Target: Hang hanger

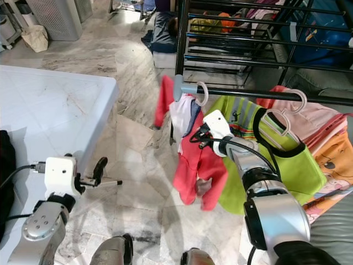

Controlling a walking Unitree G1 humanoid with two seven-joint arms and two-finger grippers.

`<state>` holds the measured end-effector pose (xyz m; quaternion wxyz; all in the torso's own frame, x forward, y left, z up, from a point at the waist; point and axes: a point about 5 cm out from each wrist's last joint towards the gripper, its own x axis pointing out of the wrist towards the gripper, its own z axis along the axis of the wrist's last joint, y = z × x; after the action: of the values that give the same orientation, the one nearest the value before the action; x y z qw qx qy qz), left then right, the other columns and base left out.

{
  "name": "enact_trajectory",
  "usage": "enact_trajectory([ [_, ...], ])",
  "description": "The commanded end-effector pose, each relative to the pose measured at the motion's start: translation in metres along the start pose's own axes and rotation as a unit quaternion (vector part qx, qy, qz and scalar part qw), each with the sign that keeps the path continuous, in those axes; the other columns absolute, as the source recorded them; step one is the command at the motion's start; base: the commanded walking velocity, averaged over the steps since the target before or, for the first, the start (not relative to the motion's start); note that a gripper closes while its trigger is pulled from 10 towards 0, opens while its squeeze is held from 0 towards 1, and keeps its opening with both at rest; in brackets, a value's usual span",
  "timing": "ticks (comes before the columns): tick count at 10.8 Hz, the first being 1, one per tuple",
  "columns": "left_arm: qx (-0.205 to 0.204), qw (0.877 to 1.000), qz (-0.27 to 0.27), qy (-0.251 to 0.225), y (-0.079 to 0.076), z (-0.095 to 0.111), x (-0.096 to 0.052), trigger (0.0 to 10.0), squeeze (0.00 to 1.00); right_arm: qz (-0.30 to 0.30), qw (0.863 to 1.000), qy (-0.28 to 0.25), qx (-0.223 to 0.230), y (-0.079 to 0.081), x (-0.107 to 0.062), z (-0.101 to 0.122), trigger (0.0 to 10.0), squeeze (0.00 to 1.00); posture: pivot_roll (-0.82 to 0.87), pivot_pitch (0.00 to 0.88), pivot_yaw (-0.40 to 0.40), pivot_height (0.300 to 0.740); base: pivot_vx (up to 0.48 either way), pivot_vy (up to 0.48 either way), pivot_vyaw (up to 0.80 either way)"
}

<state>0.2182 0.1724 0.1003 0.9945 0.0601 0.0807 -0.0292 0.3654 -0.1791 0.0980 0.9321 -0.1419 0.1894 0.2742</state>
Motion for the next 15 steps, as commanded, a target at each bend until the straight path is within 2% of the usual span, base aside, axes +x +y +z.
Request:
enact_trajectory([
  [1, 0.004, 1.0, 0.004, 0.006, 0.002, -0.004, 0.0, 10.0, 0.0, -0.005, 1.0, 0.007, 0.015, -0.004, -0.003, -0.004, 0.0, 0.0, 0.12, 0.105, -0.015, 0.74, 0.0, 0.0, 0.0],
  [5, 0.009, 1.0, 0.002, -0.001, 0.002, -0.003, 0.012, 10.0, 0.0, -0.022, 0.999, -0.017, 0.036, -0.008, -0.002, 0.006, 0.0, 0.0, 0.1, 0.068, -0.005, 0.74, 0.0, 0.0, 0.0],
  [6, 0.01, 1.0, -0.002, -0.006, 0.001, -0.003, 0.018, 10.0, 0.0, -0.059, 0.997, -0.048, 0.028, -0.014, -0.003, 0.016, 0.0, 0.0, 0.09, 0.046, 0.001, 0.74, 0.0, 0.0, 0.0],
  [7, 0.01, 1.0, -0.009, -0.012, -0.002, -0.001, 0.026, 10.0, 0.0, -0.113, 0.988, -0.084, 0.057, -0.022, -0.005, 0.026, 0.0, 0.0, 0.07, 0.019, 0.008, 0.74, 0.0, 0.0, 0.0],
  [9, 0.006, 1.0, -0.022, -0.02, -0.01, 0.0, 0.036, 10.0, 0.0, -0.169, 0.972, -0.135, 0.096, -0.025, -0.011, 0.024, 0.0, 0.0, 0.03, 0.0, 0.014, 0.74, 0.0, 0.0, 0.0],
  [11, 0.013, 0.999, -0.041, -0.029, -0.02, 0.0, 0.04, 10.0, 0.0, -0.212, 0.954, -0.167, 0.128, -0.01, -0.018, 0.003, 0.0, 0.0, 0.03, 0.0, -0.013, 0.74, 0.0, 0.0, 0.0],
  [12, 0.018, 0.999, -0.042, -0.03, -0.02, -0.003, 0.043, 10.0, 0.0, -0.234, 0.943, -0.174, 0.161, 0.012, -0.026, -0.023, 0.0, 0.0, 0.02, 0.0, 0.003, 0.74, 0.0, 0.0, 0.0],
  [13, 0.019, 0.999, -0.039, -0.03, -0.018, -0.004, 0.043, 10.0, 0.0, -0.24, 0.941, -0.172, 0.164, 0.02, -0.03, -0.032, 3.9, 0.0, 0.03, 0.0, 0.016, 0.74, 0.0, 0.0, 0.0],
  [14, 0.017, 0.999, -0.036, -0.036, -0.017, 0.001, 0.045, 10.0, 0.0, -0.245, 0.941, -0.172, 0.157, 0.032, -0.04, -0.043, 10.0, 0.0, 0.03, 0.0, 0.017, 0.74, 0.0, 0.0, 0.0],
  [15, 0.013, 0.998, -0.034, -0.041, -0.019, 0.003, 0.048, 10.0, 0.0, -0.248, 0.942, -0.161, 0.162, 0.043, -0.044, -0.052, 10.0, 0.0, 0.02, 0.0, 0.014, 0.74, 0.0, 0.0, 0.0],
])
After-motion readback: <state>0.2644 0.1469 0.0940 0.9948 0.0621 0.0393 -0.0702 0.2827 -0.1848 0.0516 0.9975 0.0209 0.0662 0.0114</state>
